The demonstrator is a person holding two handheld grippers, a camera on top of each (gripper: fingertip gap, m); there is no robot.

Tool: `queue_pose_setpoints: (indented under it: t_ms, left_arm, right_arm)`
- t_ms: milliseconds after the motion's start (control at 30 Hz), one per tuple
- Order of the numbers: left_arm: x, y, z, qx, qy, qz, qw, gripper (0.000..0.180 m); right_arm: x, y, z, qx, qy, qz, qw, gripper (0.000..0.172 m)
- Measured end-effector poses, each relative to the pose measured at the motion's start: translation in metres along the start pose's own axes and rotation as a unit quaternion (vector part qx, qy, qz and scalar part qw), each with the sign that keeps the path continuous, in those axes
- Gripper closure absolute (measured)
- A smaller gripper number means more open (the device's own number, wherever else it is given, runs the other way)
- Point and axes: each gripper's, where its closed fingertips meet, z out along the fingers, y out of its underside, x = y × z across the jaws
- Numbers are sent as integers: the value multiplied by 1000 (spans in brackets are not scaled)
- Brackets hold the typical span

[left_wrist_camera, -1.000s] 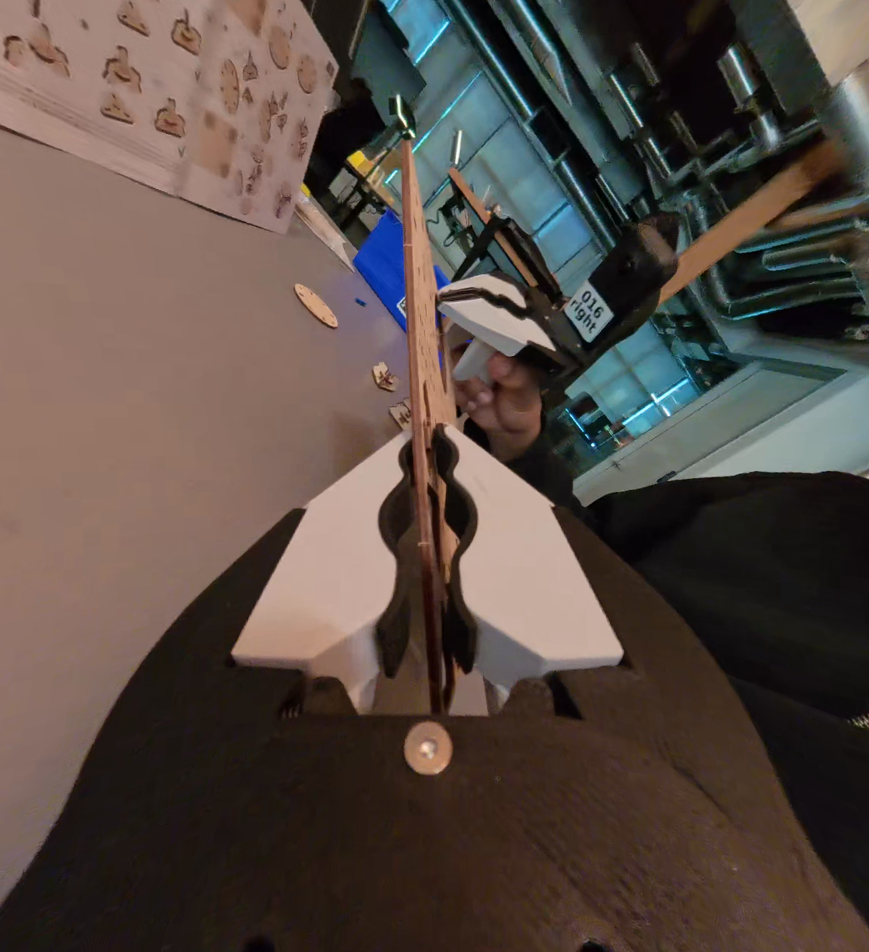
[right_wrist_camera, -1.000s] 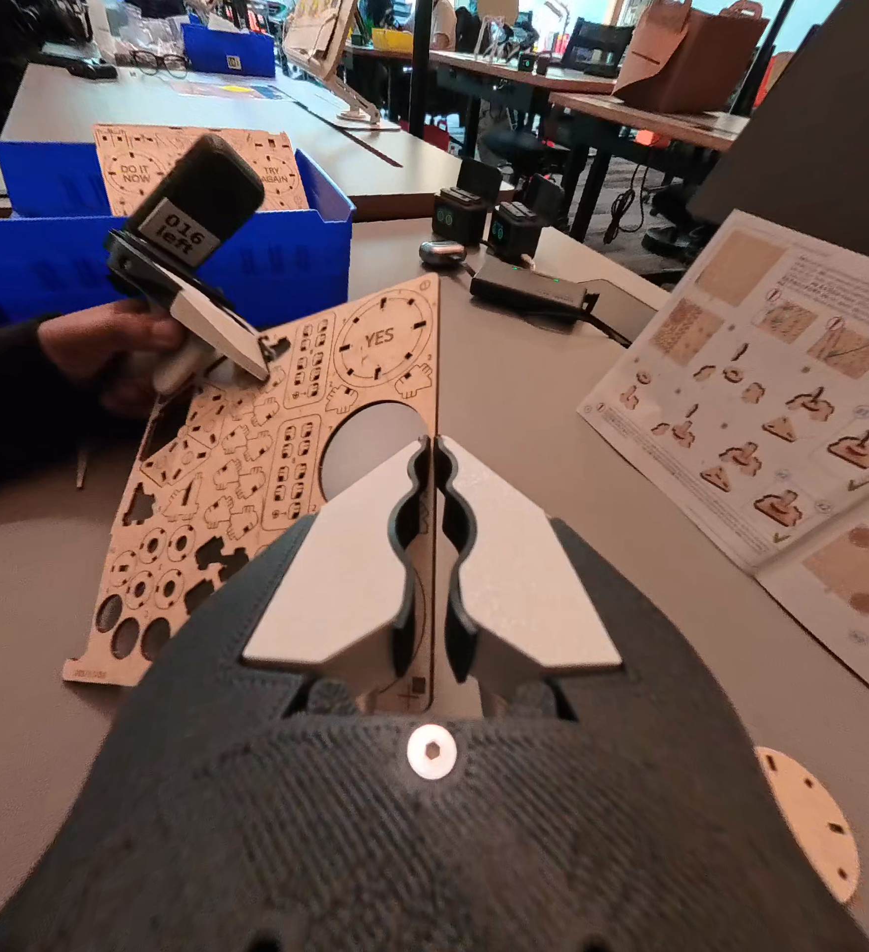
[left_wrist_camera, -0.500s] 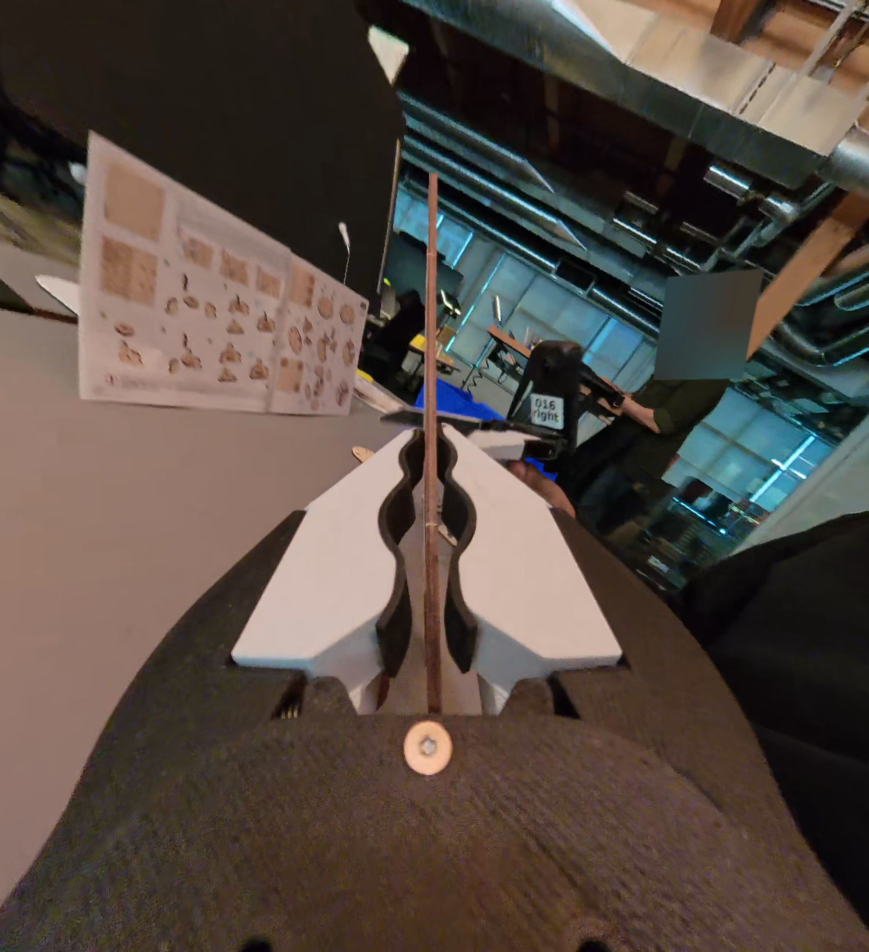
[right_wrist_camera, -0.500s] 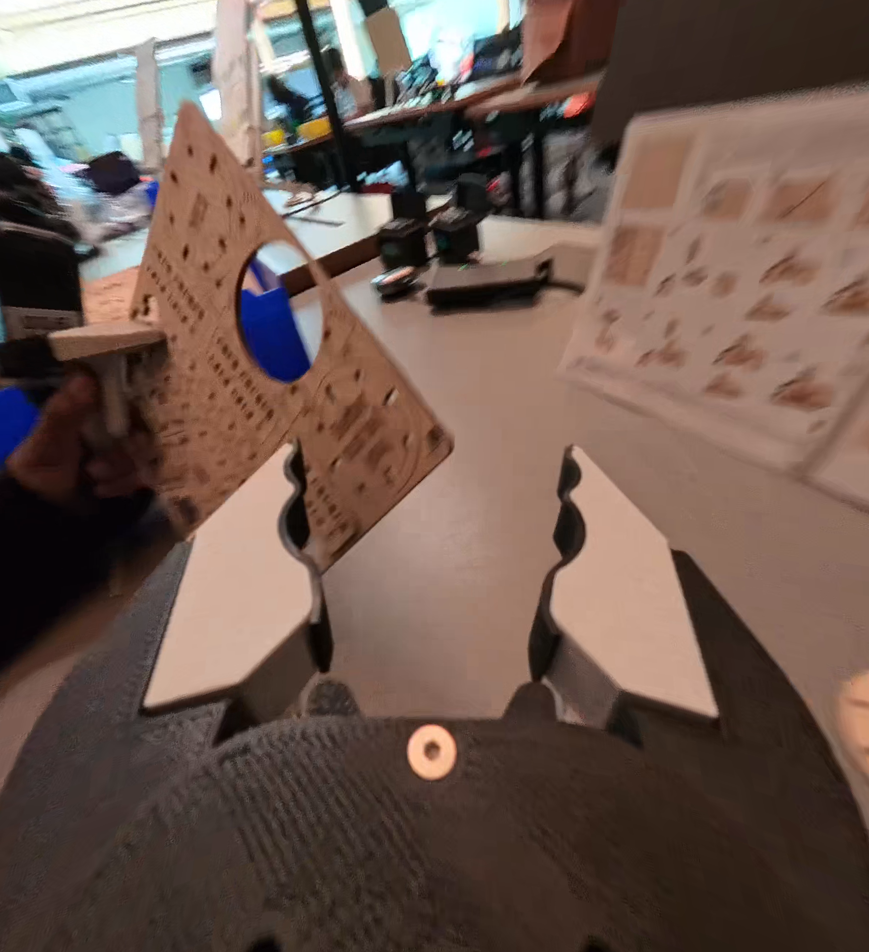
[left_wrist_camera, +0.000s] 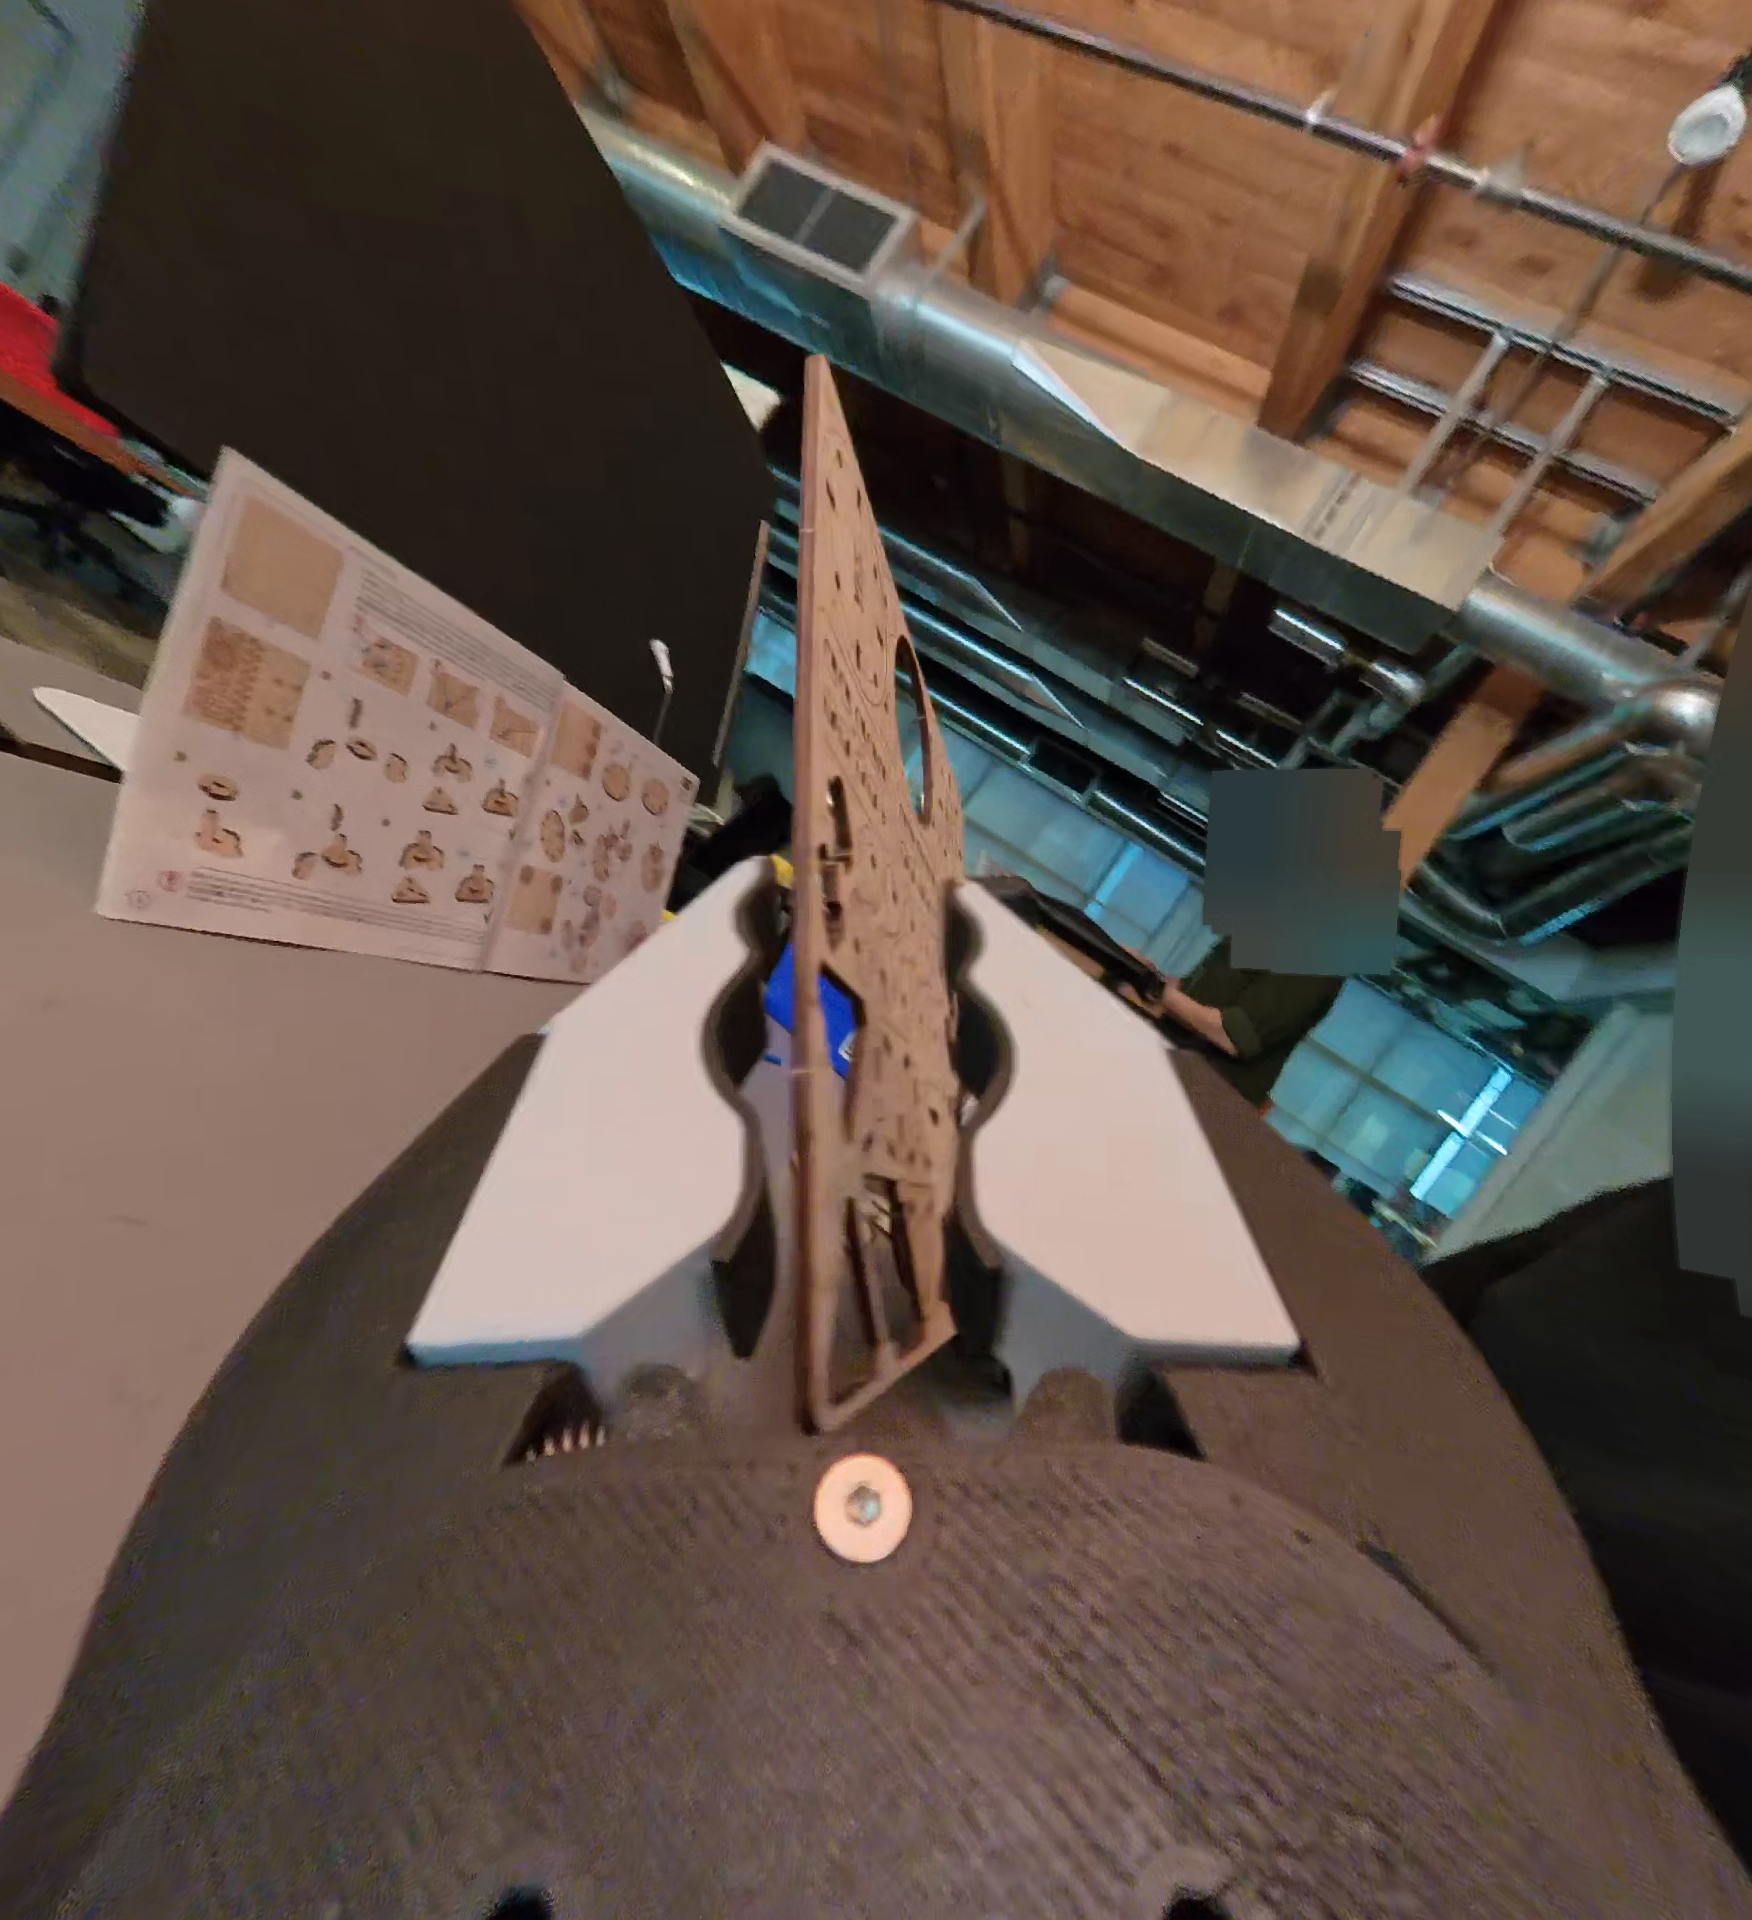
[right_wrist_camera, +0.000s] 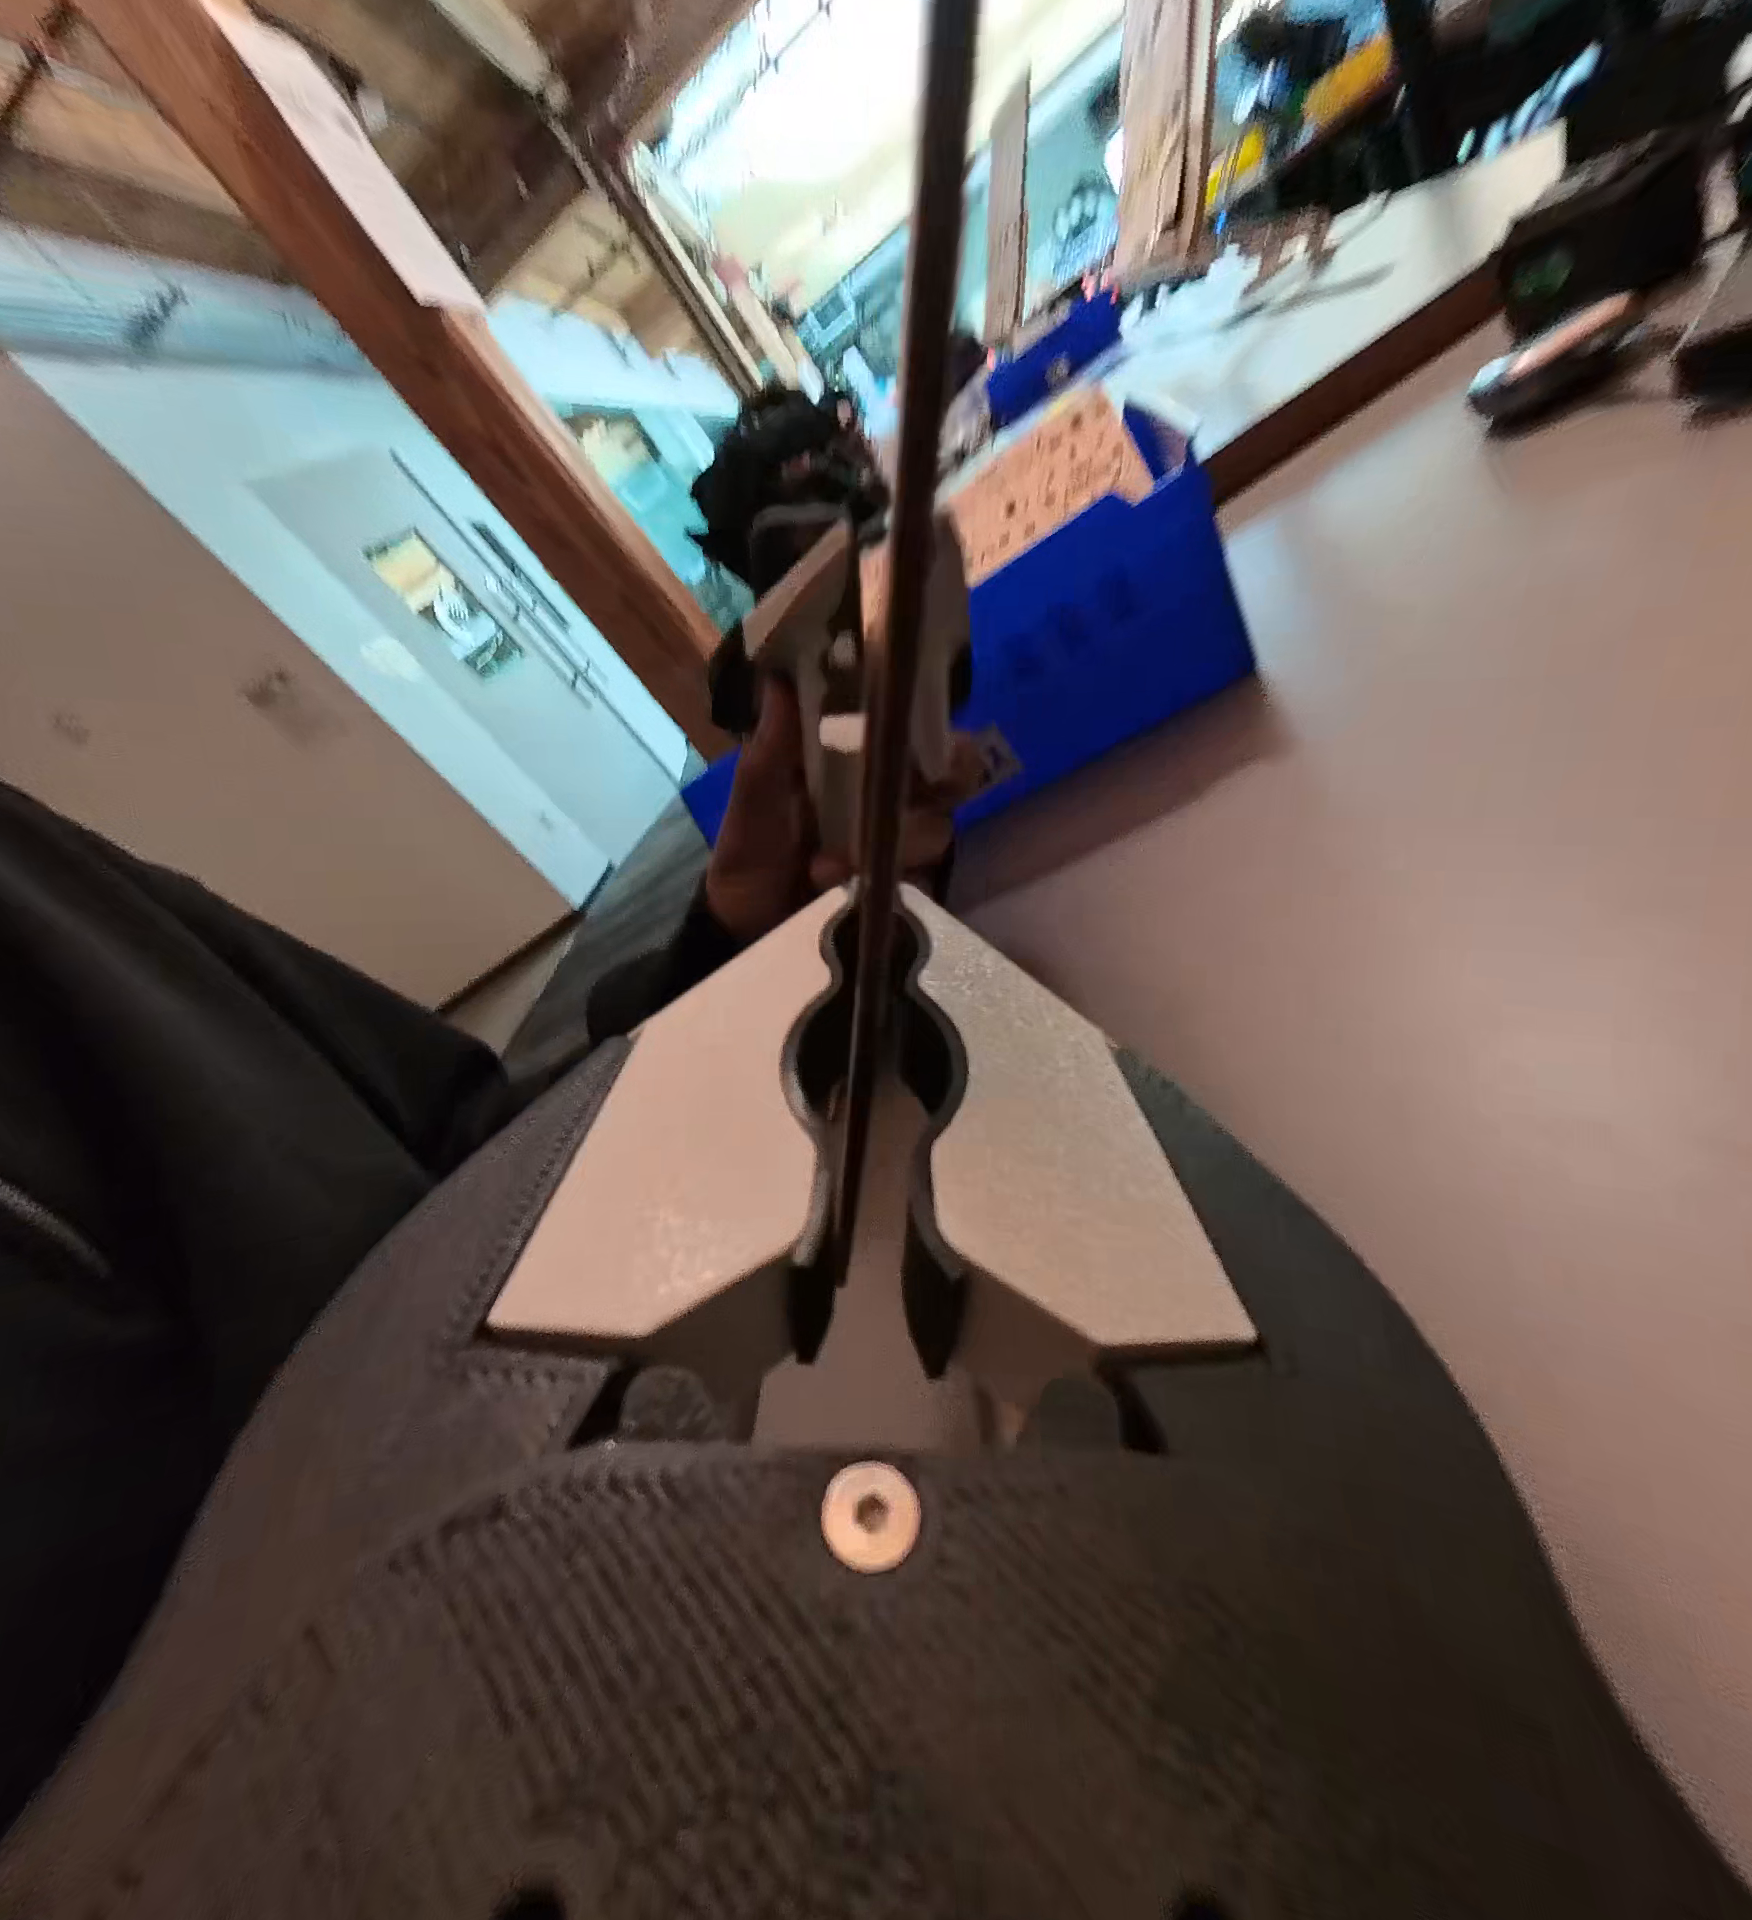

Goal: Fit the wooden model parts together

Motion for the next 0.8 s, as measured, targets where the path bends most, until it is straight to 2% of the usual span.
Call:
queue_pose_setpoints:
  t_ms: [67, 133, 200, 300, 433, 533, 633, 800]
  left_arm:
    - [-7, -5, 0, 24, -23, -3, 999, 130]
    - [-11, -7, 0, 43, -37, -11, 998, 118]
    - [-14, -6, 1, 56, -41, -26, 997, 110]
    - [-8, 1, 8, 54, -8, -62, 997, 110]
    - [10, 24, 27, 16, 66, -116, 991, 126]
    - [24, 43, 42, -9, 103, -135, 985, 133]
    - [42, 49, 46, -16, 156, -145, 977, 156]
    - [38, 48, 42, -24, 134, -108, 985, 175]
  right_arm:
    - [1, -10, -6, 26, 8, -9, 1000, 170]
    - [1, -21, -11, 64, 9, -15, 998, 171]
    - [-4, -35, -18, 113, -3, -13, 994, 171]
    - [-8, -52, -30, 178, -4, -26, 984, 172]
    - [-13, -63, -40, 227, 27, -83, 970, 172]
    - [-18, -60, -35, 223, 35, -111, 968, 172]
    - [-19, -52, -24, 208, 20, -94, 974, 172]
    - [-15, -37, -10, 171, 3, -67, 983, 170]
